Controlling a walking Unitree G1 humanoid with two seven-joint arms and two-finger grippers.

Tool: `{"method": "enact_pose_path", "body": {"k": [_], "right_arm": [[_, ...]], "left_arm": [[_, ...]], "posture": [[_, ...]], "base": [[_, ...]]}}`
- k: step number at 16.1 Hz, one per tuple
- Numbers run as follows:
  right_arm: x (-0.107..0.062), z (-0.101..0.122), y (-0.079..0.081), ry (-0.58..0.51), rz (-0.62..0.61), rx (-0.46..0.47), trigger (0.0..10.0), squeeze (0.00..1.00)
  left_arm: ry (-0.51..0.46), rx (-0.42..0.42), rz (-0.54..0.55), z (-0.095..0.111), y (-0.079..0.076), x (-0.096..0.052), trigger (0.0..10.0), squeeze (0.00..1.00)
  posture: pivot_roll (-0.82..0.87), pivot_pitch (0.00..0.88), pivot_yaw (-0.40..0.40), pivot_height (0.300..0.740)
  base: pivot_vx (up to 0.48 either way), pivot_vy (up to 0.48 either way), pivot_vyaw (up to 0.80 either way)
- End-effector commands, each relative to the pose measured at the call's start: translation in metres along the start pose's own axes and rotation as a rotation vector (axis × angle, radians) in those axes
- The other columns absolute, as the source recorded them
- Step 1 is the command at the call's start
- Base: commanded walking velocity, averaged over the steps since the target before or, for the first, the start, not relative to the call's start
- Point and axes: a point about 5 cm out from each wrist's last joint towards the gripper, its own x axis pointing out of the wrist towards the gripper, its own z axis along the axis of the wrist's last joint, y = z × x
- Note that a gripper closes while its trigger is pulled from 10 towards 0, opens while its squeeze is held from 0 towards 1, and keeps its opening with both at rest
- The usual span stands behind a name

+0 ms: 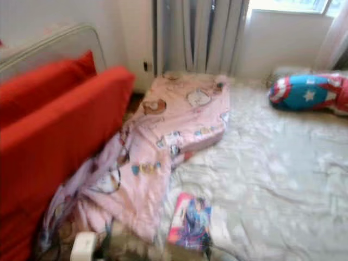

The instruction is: Clean up the room

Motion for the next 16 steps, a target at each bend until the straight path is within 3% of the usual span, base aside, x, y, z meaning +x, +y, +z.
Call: {"method": "enact_pose_path", "body": {"k": [1, 3, 11, 12, 13, 16], "right_arm": [[-0.004, -0.009, -0.01, 0.01, -0.026, 0.022, 10.0, 0.0], [0.001, 0.02, -0.008, -0.115, -0.013, 0.041, 10.0, 0.0], [-0.004, 0.087, -0.007, -0.499, -0.001, 0.094, 10.0, 0.0], [-0.007, 0.094, -0.01, -0.544, -0.012, 0.108, 10.0, 0.0], [-0.01, 0.1, -0.013, -0.592, -0.025, 0.111, 10.0, 0.0], [-0.013, 0.108, -0.023, -0.629, -0.062, 0.133, 10.0, 0.0]], "left_arm": [[-0.073, -0.025, -0.046, 0.014, -0.014, 0.002, 10.0, 0.0], [-0.14, -0.045, -0.053, 0.019, -0.015, 0.001, 10.0, 0.0], [-0.283, -0.118, -0.072, 0.036, -0.014, 0.0, 10.0, 0.0], [-0.561, -0.108, -0.084, 0.107, -0.001, -0.004, 10.0, 0.0], [-0.788, -0.097, -0.109, 0.16, 0.005, -0.019, 10.0, 0.0], [-0.884, -0.048, -0.087, 0.187, 0.011, -0.027, 10.0, 0.0]], "posture": [[-0.05, 0.0, -0.049, 0.74], [-0.05, 0.0, -0.049, 0.74], [-0.04, 0.0, -0.007, 0.74], [-0.04, 0.0, 0.002, 0.74], [-0.05, 0.0, 0.01, 0.74], [-0.03, 0.0, 0.014, 0.74]], "base": [[0.0, 0.0, 0.0], [0.0, 0.0, 0.0], [0.0, 0.0, 0.0], [0.0, 0.0, 0.0], [0.0, 0.0, 0.0], [0.0, 0.0, 0.0]]}}
